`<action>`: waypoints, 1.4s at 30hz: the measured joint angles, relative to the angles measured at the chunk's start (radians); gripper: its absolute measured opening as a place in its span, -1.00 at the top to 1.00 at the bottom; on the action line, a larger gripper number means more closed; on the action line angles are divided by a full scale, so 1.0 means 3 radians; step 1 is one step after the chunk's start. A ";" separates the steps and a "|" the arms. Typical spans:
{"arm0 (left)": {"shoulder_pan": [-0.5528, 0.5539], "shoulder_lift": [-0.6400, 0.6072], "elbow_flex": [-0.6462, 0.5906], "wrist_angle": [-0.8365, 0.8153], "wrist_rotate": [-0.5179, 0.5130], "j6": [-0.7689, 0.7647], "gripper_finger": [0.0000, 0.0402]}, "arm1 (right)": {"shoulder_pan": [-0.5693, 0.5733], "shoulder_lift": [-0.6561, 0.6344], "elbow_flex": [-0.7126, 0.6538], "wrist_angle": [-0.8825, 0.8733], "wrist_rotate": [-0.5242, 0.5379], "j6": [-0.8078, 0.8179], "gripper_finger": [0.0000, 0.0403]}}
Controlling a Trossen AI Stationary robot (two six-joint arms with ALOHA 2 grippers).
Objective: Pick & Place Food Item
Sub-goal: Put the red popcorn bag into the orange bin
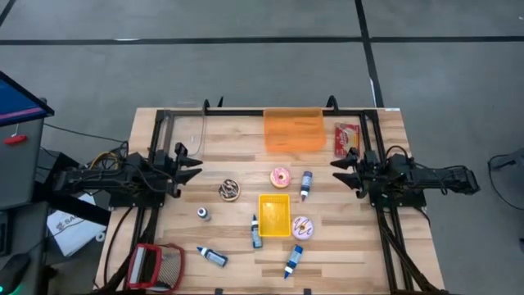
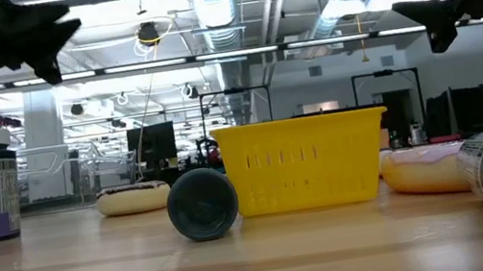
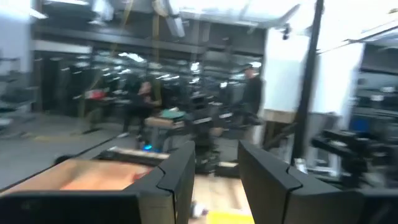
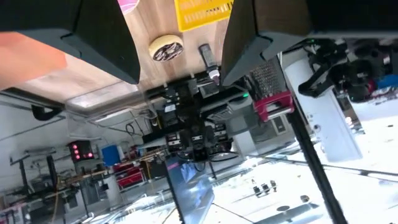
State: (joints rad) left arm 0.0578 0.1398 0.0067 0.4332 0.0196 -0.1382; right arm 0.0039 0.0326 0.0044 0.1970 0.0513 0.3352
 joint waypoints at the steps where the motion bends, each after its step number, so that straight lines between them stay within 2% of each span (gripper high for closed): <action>1: 0.0000 0.0000 0.0000 -0.0002 0.0131 -0.0012 0.40 | 0.0013 0.0000 0.0000 0.0000 0.0001 -0.0030 -0.09; 4: -0.0001 0.0017 0.0000 -0.0007 0.0373 -0.0106 0.40 | 0.0058 0.0013 0.0000 0.0002 0.0001 -0.0084 -0.06; 7: 0.0000 0.0022 0.0000 0.0133 0.0365 -0.0092 0.40 | 0.0130 0.0074 0.0000 0.0046 -0.0005 -0.0092 0.02; 12: 0.0000 0.0019 0.0000 0.0714 0.0375 0.0006 0.40 | 0.0281 0.0247 0.0000 0.0278 -0.0019 -0.0099 0.18; 15: 0.0000 0.0022 0.0000 0.0763 0.0378 0.0036 0.40 | 0.0430 0.0390 0.0001 0.0406 0.0001 -0.0162 0.21; 17: -0.0001 0.0085 0.0000 0.0785 0.0308 0.0039 0.40 | 0.0531 0.0498 0.0001 0.0566 0.0144 -0.0191 0.21; 22: -0.0001 0.0492 0.0080 0.0899 0.0064 0.0218 0.40 | 0.0855 0.0769 0.0007 0.1203 0.0190 -0.0107 0.22; 25: 0.0000 0.0864 0.0271 0.1080 0.0162 0.0381 0.40 | 0.1258 0.1014 0.0075 0.1765 0.0184 -0.0295 0.24; 27: 0.0000 0.1105 0.0433 0.1207 0.0289 0.0508 0.40 | 0.1589 0.1233 0.0219 0.2040 0.0308 -0.0574 0.26; 29: 0.0000 0.1290 0.0643 0.1232 0.0422 0.0650 0.40 | 0.1913 0.1472 0.0424 0.1936 0.0716 -0.0861 0.30; 31: -0.0001 0.1421 0.0824 0.1178 0.0528 0.0818 0.40 | 0.2243 0.1715 0.0717 0.1466 0.1549 -0.1099 0.32; 33: -0.0001 0.1488 0.0958 0.1113 0.0563 0.0981 0.40 | 0.2570 0.1942 0.1139 0.0587 0.2642 -0.1128 0.34; 35: -0.0001 0.1509 0.1041 0.1049 0.0561 0.1122 0.40 | 0.2866 0.2228 0.1606 -0.0529 0.3668 -0.0744 0.34; 36: 0.0000 0.1497 0.1053 0.1009 0.0562 0.1160 0.40 | 0.2990 0.2383 0.1833 -0.1061 0.4028 -0.0456 0.34; 37: -0.0001 0.1489 0.1054 0.0995 0.0568 0.1199 0.40 | 0.3090 0.2527 0.2046 -0.1536 0.4279 -0.0134 0.34; 39: -0.0001 0.1423 0.1055 0.0945 0.0699 0.1228 0.40 | 0.3205 0.2808 0.2417 -0.2227 0.4460 0.0387 0.34; 41: -0.0005 0.1351 0.1058 0.0948 0.0921 0.1224 0.40 | 0.3163 0.3044 0.2695 -0.2589 0.4374 0.0673 0.35; 42: -0.0019 0.1304 0.1058 0.0920 0.1007 0.1217 0.40 | 0.3076 0.3156 0.2814 -0.2688 0.4224 0.0752 0.35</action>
State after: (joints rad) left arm 0.0521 0.5310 0.3241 0.7094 0.3216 0.2270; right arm 0.9267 0.9793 0.8487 -0.6093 1.3185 0.5609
